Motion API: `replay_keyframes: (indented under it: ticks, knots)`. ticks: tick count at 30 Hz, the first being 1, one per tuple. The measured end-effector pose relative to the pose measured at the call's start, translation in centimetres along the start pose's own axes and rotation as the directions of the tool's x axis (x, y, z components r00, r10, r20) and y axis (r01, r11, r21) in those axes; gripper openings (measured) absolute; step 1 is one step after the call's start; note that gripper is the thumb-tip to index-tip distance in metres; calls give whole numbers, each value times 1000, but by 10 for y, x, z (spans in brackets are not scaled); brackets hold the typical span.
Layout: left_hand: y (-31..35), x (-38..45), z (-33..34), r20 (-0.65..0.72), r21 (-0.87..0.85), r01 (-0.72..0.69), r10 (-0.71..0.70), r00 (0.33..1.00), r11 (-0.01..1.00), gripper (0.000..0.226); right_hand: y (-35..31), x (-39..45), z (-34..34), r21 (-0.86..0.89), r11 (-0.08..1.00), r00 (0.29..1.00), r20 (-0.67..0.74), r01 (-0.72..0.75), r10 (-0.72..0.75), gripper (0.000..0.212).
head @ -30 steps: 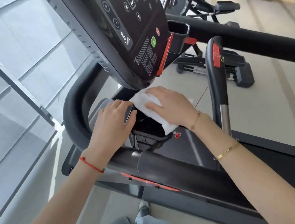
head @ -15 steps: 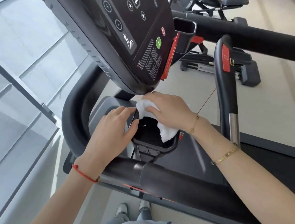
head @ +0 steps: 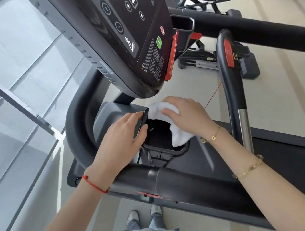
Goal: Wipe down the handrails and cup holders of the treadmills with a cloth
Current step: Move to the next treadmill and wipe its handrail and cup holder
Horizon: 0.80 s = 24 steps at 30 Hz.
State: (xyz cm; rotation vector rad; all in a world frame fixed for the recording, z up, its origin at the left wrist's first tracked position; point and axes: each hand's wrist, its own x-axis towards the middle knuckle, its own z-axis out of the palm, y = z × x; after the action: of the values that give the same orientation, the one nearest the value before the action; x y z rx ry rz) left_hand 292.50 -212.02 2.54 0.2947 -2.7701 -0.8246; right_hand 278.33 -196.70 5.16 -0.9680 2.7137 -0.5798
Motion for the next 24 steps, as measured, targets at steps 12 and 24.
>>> replay_keyframes:
  ticks: [12,24]
  knots:
    - [0,2,1,4,10,-10,10,1000,1000,44,-3,-51,24,339,858,900,-67,-385,430,51]
    - [1,1,1,12,1,-2,2,1000,1000,44,-2,-69,25,383,838,909,12,-388,416,55]
